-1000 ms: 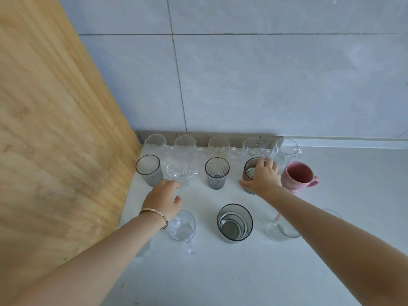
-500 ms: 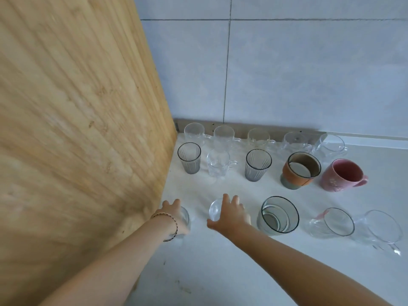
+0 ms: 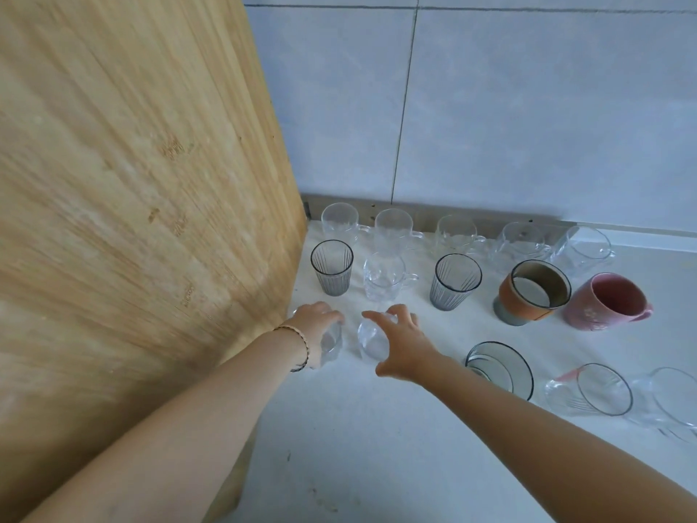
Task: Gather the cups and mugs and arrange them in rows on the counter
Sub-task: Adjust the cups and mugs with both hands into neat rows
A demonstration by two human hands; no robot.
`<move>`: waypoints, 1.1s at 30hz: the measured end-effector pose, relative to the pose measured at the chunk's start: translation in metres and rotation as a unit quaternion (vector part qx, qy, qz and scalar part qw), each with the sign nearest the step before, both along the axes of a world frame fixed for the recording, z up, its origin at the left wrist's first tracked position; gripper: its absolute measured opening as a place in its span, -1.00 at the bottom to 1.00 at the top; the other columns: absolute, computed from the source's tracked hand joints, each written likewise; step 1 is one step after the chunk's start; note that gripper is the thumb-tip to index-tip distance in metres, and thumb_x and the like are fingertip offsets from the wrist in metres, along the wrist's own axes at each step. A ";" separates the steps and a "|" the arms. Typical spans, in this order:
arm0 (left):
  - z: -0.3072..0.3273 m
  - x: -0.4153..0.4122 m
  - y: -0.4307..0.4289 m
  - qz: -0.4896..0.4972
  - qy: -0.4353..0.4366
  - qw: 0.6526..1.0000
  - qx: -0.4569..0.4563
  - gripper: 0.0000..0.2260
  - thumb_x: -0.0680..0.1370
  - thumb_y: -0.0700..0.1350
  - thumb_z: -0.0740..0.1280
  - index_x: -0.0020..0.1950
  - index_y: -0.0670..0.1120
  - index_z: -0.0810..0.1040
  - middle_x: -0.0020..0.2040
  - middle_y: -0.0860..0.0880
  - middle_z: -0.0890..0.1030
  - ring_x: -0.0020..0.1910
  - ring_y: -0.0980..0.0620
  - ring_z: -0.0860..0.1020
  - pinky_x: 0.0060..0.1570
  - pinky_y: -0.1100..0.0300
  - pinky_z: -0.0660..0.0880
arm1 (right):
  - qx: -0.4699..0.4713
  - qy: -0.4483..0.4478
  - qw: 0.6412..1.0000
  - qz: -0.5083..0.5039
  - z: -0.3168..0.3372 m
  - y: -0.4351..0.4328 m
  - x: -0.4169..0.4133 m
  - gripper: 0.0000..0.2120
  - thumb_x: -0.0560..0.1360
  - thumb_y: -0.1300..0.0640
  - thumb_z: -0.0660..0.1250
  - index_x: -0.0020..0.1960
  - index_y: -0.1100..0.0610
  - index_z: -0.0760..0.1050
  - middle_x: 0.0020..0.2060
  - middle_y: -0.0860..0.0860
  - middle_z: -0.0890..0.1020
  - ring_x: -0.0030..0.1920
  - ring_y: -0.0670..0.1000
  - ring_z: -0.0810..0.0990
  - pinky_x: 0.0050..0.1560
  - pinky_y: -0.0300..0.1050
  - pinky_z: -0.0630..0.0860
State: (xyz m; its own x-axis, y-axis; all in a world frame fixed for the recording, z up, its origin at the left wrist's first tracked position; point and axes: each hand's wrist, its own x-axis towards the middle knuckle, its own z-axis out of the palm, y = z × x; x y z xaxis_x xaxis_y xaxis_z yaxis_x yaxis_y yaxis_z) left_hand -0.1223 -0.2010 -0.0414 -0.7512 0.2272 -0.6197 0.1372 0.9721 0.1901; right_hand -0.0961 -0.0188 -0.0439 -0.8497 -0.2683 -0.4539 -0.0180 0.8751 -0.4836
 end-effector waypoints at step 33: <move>0.013 -0.020 -0.001 -0.178 0.023 0.977 -0.116 -0.32 0.45 -0.36 0.29 0.49 -0.01 0.12 0.54 0.07 0.05 0.53 -0.12 -0.02 0.33 -0.06 0.38 | 0.028 0.032 0.997 -0.061 -0.004 -0.002 -0.002 -0.12 0.35 -0.07 0.44 0.52 0.06 0.04 0.34 0.07 0.27 0.33 0.09 0.35 0.26 -0.04 0.46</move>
